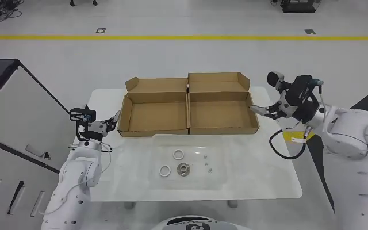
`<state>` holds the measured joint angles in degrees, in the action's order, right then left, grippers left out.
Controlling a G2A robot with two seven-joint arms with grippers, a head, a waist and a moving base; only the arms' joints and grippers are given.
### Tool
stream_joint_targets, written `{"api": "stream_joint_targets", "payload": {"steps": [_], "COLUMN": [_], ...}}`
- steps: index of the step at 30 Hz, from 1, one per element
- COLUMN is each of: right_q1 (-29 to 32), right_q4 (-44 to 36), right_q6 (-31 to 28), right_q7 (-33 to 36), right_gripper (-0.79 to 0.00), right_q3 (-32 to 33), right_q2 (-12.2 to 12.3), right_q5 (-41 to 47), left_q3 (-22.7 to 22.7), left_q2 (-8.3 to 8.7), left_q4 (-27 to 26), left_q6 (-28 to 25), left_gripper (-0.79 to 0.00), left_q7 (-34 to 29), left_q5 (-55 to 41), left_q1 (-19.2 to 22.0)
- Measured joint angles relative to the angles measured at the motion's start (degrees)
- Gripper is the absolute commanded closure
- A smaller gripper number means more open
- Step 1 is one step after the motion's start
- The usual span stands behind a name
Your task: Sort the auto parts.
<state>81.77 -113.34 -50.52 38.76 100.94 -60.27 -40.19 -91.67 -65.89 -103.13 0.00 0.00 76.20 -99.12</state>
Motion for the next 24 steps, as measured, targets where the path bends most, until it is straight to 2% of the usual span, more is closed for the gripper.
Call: {"api": "stream_joint_targets", "payload": {"steps": [5, 8, 15, 24], "right_q1": [-3.5, -5.1, -8.3, -12.5], "right_q4": [-0.9, -2.3, -3.6, -2.3], "right_q6": [-0.7, 1.9, 8.0, 9.9], "right_q7": [12.0, 17.2, 23.0, 25.0], "right_gripper": [-0.785, -0.785, -0.785, -0.785], "right_q3": [-3.8, -6.9, -15.4, -27.3], "right_q2": [1.6, 2.9, 7.0, 12.1], "right_q5": [11.7, 17.2, 23.6, 25.1], "left_q3": [0.0, 0.0, 0.0, 0.0], "left_q2": [0.0, 0.0, 0.0, 0.0], "left_q4": [0.0, 0.0, 0.0, 0.0], "left_q6": [0.0, 0.0, 0.0, 0.0], "left_gripper": [-0.785, -0.785, -0.785, -0.785], "left_q7": [0.0, 0.0, 0.0, 0.0], "left_q5": [0.0, 0.0, 0.0, 0.0], "left_q1": [0.0, 0.0, 0.0, 0.0]}}
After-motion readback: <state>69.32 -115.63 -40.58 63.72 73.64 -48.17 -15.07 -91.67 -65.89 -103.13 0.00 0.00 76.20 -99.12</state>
